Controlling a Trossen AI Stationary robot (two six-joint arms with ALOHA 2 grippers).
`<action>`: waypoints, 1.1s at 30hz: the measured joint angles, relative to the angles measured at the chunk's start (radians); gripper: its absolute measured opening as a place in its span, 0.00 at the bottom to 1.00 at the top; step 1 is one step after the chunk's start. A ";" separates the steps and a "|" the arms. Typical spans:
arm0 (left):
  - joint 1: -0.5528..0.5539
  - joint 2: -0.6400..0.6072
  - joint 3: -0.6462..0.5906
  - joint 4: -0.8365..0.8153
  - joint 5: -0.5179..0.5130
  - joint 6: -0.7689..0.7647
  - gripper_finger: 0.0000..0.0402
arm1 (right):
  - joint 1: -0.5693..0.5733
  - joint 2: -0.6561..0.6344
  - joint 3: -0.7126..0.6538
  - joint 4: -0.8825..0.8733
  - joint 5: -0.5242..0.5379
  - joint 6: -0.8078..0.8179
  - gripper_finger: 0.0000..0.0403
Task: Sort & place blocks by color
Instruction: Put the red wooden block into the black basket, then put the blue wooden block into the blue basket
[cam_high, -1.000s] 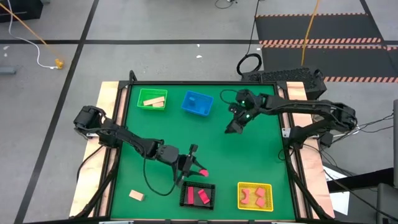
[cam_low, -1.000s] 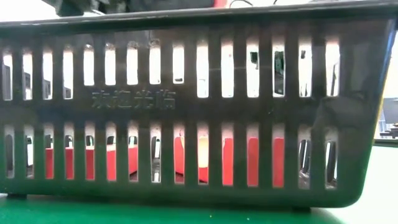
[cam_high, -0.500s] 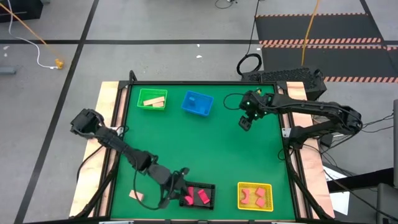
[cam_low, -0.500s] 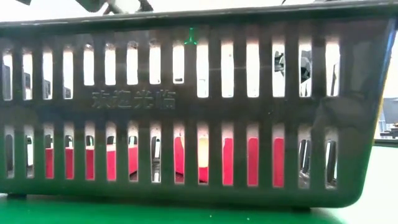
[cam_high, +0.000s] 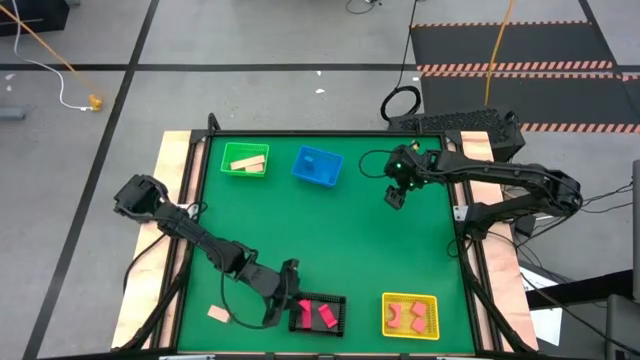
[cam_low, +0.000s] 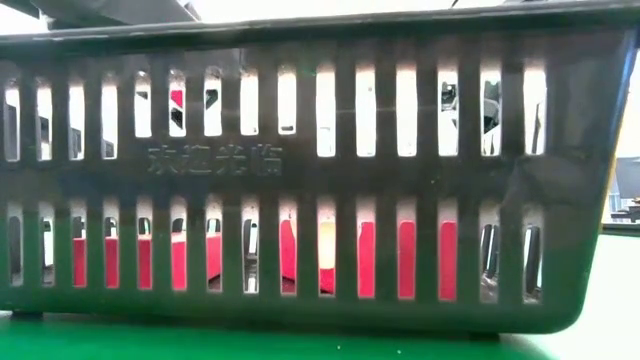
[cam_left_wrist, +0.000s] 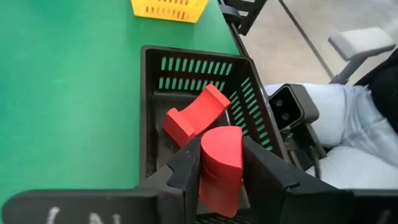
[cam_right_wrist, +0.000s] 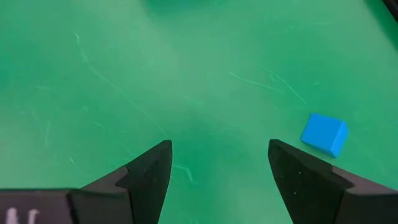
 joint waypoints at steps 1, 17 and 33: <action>0.000 0.000 0.000 0.000 0.001 -0.016 0.27 | 0.000 0.000 0.000 0.000 -0.001 0.007 0.64; 0.001 0.000 0.000 0.078 -0.001 -0.049 0.46 | 0.000 0.000 0.000 -0.047 0.029 -0.085 0.65; 0.116 -0.119 0.000 0.169 -0.009 0.208 0.46 | -0.063 0.000 -0.145 0.075 0.228 -0.697 0.64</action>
